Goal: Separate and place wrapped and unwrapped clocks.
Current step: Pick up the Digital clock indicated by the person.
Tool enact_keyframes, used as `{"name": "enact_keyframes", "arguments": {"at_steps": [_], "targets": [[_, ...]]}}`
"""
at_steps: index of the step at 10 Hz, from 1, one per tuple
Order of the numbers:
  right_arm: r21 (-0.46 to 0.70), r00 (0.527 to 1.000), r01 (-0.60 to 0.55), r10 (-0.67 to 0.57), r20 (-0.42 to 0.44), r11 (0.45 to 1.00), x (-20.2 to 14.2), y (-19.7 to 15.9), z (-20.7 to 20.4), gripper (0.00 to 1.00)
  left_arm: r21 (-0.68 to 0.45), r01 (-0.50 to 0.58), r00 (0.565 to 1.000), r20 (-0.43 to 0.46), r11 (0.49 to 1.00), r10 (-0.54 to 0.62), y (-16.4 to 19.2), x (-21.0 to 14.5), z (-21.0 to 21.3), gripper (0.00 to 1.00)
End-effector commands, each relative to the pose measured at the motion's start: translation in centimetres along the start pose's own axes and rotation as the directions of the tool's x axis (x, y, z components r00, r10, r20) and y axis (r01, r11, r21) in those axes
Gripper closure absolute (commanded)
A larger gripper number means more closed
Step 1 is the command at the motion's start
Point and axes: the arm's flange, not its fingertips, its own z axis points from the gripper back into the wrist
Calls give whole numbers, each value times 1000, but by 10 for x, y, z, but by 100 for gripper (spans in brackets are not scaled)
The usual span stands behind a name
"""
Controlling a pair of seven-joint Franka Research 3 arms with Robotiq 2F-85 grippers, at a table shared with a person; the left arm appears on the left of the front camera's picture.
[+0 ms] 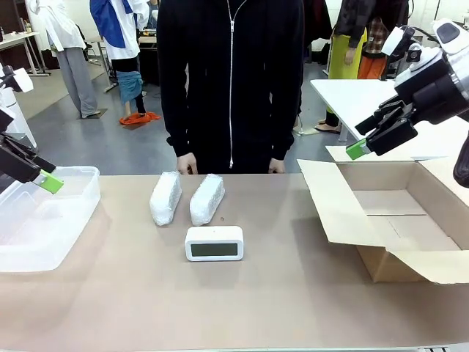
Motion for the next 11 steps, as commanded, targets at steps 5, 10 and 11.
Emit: {"name": "enact_keyframes", "arguments": {"at_steps": [5, 10, 11], "targets": [[18, 1000, -6, 6, 13, 1000, -2, 1, -1, 0, -13, 4, 1000, 10, 1000, -3, -1, 0, 1, 0], [18, 1000, -6, 6, 13, 1000, -2, 1, -1, 0, -13, 4, 1000, 10, 1000, -3, -1, 0, 1, 0], [18, 1000, -6, 6, 13, 1000, -2, 1, -1, 0, -13, 4, 1000, 10, 1000, -3, -1, 0, 1, 0]]}}
